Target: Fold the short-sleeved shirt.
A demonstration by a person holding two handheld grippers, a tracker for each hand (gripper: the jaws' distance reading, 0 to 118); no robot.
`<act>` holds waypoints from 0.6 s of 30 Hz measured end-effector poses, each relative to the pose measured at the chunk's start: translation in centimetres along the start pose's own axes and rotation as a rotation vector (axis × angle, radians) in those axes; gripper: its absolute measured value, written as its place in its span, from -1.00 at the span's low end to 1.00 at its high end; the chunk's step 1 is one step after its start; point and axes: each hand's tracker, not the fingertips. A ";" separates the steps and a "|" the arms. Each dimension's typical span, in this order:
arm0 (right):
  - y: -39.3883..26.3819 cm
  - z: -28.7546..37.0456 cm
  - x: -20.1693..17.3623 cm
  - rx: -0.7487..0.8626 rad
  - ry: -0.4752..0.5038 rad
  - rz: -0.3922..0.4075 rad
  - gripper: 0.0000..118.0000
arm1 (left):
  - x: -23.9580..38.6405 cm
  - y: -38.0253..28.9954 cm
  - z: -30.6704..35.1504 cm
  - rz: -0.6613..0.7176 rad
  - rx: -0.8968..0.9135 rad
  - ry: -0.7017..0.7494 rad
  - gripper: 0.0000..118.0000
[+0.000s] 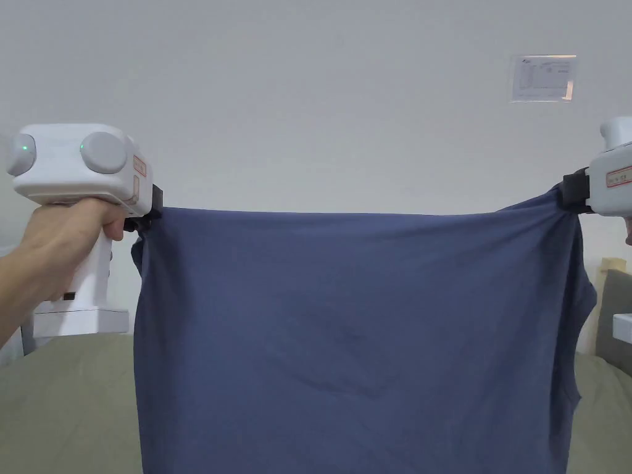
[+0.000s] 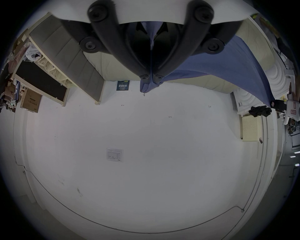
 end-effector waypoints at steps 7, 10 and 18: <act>1.3 -3.8 -0.9 -0.007 -0.009 0.007 -0.97 | 0.6 1.3 -3.1 -0.048 0.007 0.049 -1.00; 2.3 -6.0 -1.1 -0.010 -0.017 0.009 -0.97 | 1.0 2.5 -4.8 -0.038 0.011 0.054 -1.00; 5.4 -13.1 -1.6 -0.013 -0.036 0.025 -0.97 | 2.8 5.7 -11.0 -0.040 0.028 0.087 -1.00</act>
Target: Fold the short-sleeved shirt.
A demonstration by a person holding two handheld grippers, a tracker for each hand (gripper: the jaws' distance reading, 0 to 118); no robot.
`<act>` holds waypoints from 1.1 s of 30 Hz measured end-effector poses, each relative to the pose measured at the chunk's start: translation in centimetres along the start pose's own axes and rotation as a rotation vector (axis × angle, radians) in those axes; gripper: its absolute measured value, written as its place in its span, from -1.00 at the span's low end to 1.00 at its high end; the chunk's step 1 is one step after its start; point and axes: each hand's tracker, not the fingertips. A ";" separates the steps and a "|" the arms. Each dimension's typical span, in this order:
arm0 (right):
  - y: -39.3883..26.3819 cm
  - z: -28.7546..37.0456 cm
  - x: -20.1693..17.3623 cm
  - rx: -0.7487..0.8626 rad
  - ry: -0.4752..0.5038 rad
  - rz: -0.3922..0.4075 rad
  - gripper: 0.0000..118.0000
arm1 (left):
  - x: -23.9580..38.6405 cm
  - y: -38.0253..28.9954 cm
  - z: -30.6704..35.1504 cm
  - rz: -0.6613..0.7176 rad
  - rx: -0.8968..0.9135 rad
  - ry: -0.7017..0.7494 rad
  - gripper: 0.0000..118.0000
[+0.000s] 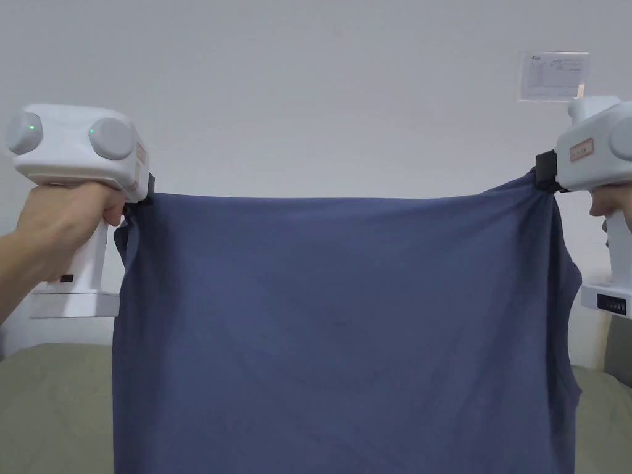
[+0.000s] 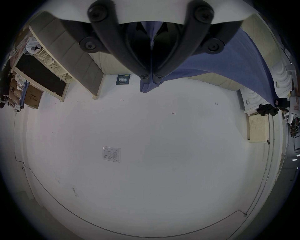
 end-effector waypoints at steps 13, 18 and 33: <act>1.0 -13.4 -1.6 -0.015 -0.036 0.038 -0.97 | 4.0 0.6 -11.8 0.012 -0.006 0.045 -1.00; -0.5 -17.5 -2.4 -0.025 -0.048 0.037 -0.97 | 5.4 -0.9 -16.0 0.034 -0.011 0.057 -1.00; -21.9 -17.7 -1.0 -0.240 0.007 -0.031 -0.97 | 6.6 -21.4 -21.2 0.012 -0.226 -0.036 -1.00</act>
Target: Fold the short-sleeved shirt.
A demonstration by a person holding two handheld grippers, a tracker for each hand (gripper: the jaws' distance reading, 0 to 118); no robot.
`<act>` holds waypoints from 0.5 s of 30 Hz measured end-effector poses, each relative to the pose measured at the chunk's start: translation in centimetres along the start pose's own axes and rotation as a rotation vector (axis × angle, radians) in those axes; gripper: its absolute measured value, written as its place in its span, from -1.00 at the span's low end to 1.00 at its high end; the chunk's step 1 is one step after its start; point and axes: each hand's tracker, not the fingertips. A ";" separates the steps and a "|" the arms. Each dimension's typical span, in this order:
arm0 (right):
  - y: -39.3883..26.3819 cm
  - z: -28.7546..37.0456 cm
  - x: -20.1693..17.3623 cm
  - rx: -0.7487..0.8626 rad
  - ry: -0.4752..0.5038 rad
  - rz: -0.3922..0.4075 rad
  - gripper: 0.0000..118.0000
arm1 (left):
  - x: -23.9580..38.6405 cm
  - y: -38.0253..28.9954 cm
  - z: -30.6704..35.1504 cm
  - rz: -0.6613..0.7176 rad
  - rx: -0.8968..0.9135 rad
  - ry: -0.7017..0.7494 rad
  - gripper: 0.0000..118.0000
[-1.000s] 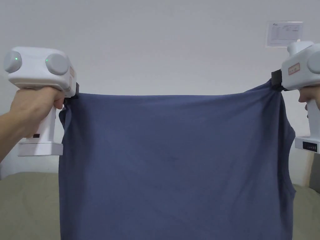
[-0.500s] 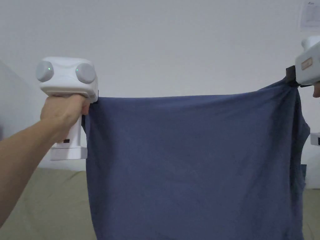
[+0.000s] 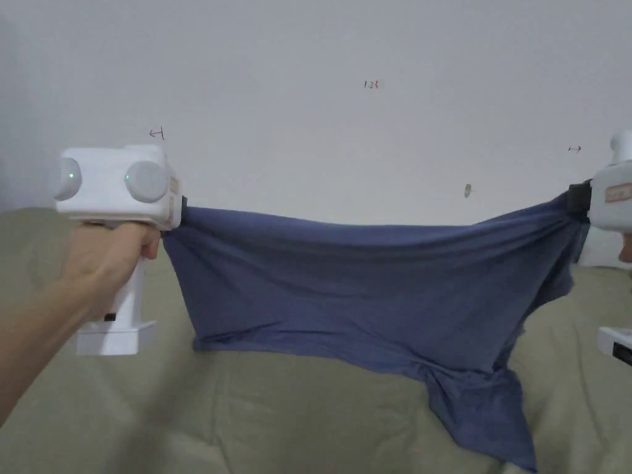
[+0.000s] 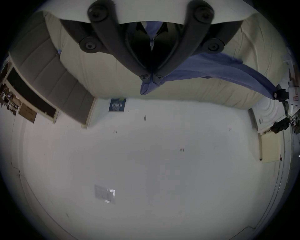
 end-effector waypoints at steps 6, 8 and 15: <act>-10.1 6.0 0.1 -0.114 0.030 0.024 -0.97 | -1.4 -8.7 3.7 -0.021 -0.064 -0.030 -1.00; -13.4 8.4 0.0 -0.131 0.035 0.031 -0.97 | -1.9 -10.8 5.4 -0.034 -0.062 -0.031 -1.00; -23.9 15.7 0.5 -0.201 0.082 -0.030 -0.97 | -5.9 -19.1 11.7 -0.023 -0.119 -0.047 -1.00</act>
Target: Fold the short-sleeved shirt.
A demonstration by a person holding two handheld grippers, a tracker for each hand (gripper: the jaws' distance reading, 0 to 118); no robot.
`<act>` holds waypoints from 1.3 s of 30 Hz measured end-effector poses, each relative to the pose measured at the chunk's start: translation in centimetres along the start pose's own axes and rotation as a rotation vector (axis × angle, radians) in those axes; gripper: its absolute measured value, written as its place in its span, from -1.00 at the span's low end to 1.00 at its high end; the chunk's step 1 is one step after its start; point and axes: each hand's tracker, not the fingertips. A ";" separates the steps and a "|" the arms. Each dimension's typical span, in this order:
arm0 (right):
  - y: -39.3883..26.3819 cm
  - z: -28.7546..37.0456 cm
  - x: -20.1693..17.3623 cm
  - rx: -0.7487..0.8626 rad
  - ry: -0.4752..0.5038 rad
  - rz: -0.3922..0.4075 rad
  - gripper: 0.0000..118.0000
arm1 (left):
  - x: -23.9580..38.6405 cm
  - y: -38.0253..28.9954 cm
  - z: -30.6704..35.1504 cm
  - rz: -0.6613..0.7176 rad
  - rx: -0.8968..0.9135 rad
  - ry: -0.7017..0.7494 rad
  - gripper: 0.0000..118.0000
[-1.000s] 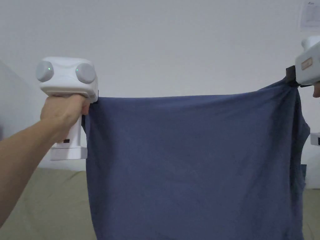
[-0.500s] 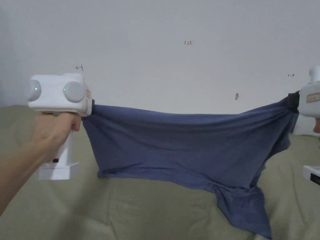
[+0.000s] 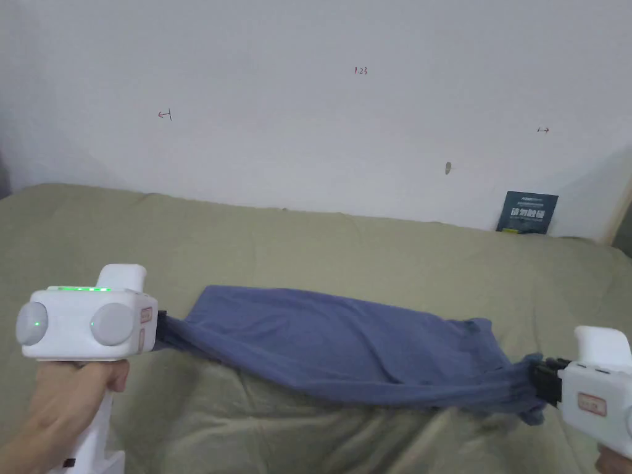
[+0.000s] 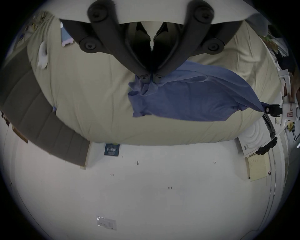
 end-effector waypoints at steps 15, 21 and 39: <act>-13.6 7.9 1.6 -0.110 0.048 -0.066 -0.97 | -5.8 -14.1 5.4 0.022 -0.114 -0.037 -1.00; -16.4 9.8 2.5 -0.141 0.045 -0.094 -0.97 | -6.6 -17.0 7.8 0.020 -0.130 -0.053 -1.00; -18.6 9.2 2.5 -0.216 -0.022 -0.161 1.00 | -7.4 -20.5 7.4 0.048 -0.222 -0.055 0.95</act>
